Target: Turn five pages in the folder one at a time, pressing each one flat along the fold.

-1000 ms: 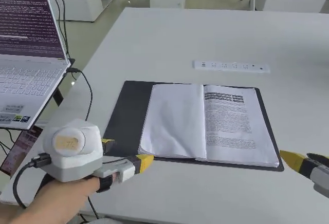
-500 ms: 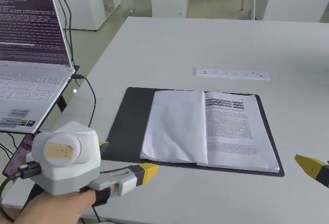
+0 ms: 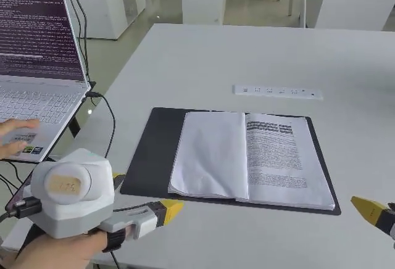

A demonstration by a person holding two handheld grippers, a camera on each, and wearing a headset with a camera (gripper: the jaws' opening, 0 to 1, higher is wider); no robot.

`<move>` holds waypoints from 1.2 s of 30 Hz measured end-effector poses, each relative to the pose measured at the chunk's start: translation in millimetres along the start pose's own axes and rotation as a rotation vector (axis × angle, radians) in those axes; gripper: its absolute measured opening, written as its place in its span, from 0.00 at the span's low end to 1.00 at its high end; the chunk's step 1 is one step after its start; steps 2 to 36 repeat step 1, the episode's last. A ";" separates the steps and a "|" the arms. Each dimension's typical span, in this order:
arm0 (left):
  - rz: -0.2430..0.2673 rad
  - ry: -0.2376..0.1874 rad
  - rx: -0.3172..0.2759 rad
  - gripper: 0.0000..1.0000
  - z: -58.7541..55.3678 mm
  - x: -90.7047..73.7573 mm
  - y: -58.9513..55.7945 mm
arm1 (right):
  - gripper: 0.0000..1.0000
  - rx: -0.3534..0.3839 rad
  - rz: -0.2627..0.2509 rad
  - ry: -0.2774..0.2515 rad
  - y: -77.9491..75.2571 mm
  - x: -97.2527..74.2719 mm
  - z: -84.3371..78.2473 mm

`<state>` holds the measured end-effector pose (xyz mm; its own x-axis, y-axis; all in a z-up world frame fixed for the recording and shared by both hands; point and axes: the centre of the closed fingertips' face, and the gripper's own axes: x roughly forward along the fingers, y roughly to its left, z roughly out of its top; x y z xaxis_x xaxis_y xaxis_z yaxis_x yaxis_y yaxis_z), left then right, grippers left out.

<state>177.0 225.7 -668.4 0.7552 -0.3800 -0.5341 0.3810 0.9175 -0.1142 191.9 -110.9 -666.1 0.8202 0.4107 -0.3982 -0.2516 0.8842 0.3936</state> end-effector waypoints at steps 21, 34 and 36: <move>0.002 0.002 0.001 0.73 -0.5 0.1 0.4 | 0.50 -0.001 0.001 0.001 1.3 1.1 -0.3; 0.002 0.002 0.001 0.73 -0.5 0.1 0.4 | 0.50 -0.001 0.001 0.001 1.3 1.1 -0.3; 0.002 0.002 0.001 0.73 -0.5 0.1 0.4 | 0.50 -0.001 0.001 0.001 1.3 1.1 -0.3</move>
